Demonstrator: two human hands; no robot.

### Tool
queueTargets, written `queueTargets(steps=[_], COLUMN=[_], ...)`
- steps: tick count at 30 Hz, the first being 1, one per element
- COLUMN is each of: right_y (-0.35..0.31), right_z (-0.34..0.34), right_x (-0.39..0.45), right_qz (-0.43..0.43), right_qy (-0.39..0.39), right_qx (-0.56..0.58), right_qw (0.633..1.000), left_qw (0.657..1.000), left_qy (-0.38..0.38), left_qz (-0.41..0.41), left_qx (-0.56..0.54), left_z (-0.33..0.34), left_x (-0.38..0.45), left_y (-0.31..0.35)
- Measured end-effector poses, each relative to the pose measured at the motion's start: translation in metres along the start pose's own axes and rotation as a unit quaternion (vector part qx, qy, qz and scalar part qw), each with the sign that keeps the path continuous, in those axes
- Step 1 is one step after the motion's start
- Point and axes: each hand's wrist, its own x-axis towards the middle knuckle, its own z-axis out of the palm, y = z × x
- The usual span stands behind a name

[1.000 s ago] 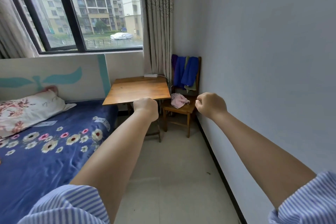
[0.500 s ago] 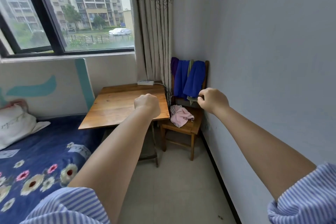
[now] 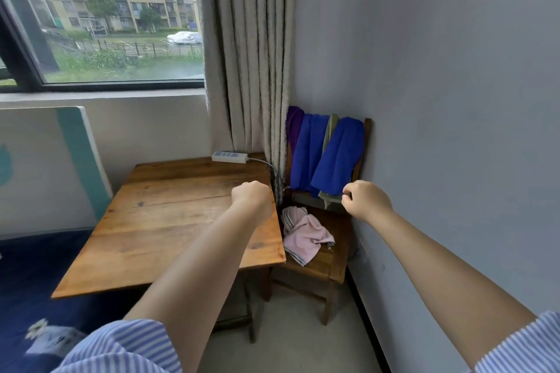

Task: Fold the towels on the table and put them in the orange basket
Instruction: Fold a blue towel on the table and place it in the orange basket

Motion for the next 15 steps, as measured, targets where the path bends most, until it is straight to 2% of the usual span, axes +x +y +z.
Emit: queueTargets(steps=[7, 15], right_y=[0.031, 0.094], right_z=[0.049, 0.075], right_x=[0.117, 0.265], right_qz=[0.036, 0.063], right_qy=[-0.048, -0.044], right_qx=[0.003, 0.012], right_qw=[0.998, 0.997], left_qw=[0.999, 0.998], left_qy=[-0.043, -0.043], left_qz=[0.031, 0.035], left_qx=[-0.003, 0.0], left_z=[0.022, 0.029], left_x=[0.144, 0.291], left_y=[0.002, 0.03])
